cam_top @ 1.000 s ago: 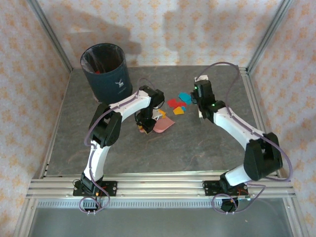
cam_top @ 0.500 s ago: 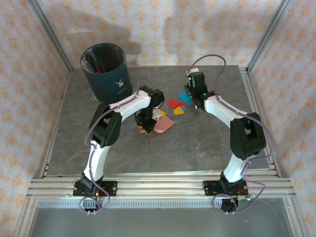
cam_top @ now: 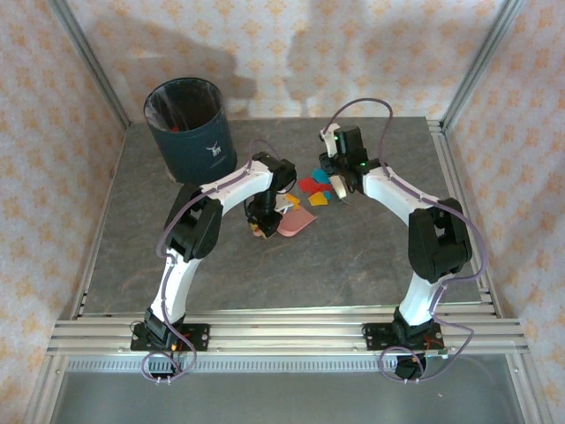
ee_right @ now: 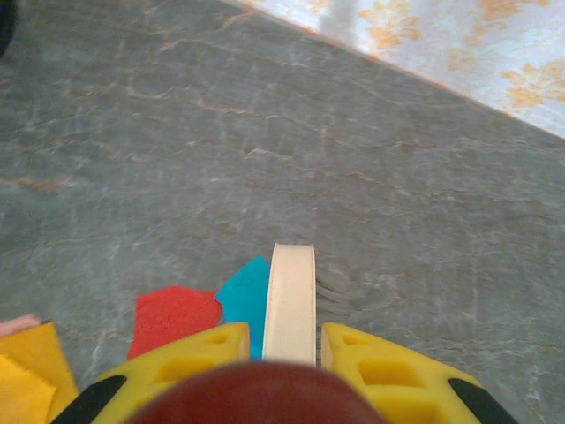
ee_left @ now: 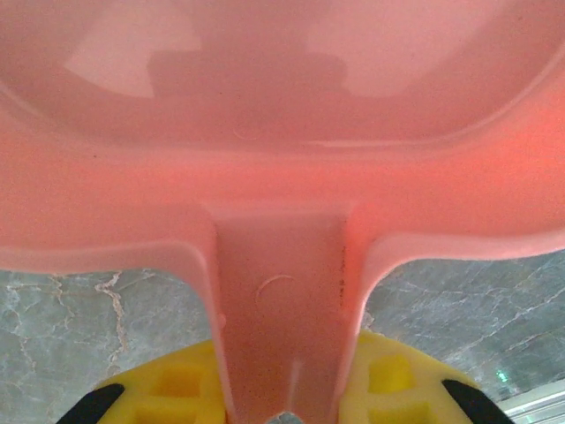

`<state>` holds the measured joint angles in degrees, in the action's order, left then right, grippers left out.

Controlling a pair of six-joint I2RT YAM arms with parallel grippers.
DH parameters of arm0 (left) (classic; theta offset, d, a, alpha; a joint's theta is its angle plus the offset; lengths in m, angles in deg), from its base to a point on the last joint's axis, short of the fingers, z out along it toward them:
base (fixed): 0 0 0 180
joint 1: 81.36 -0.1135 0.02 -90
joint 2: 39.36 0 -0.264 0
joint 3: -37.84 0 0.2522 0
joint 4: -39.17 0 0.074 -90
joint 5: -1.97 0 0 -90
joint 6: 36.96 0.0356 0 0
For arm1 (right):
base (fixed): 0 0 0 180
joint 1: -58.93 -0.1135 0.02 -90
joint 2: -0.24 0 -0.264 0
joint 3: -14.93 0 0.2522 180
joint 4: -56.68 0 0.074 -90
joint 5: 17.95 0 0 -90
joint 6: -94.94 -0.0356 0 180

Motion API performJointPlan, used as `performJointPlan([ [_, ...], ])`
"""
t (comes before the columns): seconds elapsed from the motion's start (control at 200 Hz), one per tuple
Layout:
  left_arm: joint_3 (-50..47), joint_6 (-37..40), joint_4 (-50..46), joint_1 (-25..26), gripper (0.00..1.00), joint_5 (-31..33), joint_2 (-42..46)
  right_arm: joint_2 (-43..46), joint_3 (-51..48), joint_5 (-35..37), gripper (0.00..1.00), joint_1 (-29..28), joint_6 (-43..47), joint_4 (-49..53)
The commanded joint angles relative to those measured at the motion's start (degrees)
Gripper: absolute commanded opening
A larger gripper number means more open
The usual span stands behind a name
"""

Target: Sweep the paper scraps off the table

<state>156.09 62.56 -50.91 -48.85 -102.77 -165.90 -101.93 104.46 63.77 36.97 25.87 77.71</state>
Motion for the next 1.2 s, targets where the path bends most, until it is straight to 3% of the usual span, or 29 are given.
performJointPlan([
  [0.0, 2.0, 0.6, -2.5, -0.3, 0.0, 0.0, -1.5, 0.2, 0.9, -4.9, 0.0, -1.8, 1.5, 5.9],
  [0.856, 2.6, 1.2, -3.2, 0.0, 0.0, -0.9, -2.4, 8.0, -2.6, -10.4, 0.0, -10.5, -1.9, 11.0],
  [1.196, -2.4, 1.7, -0.7, 0.1, 0.0, -2.4, 1.3, 13.5, -6.6, -6.0, 0.0, -10.5, -6.4, 7.5],
])
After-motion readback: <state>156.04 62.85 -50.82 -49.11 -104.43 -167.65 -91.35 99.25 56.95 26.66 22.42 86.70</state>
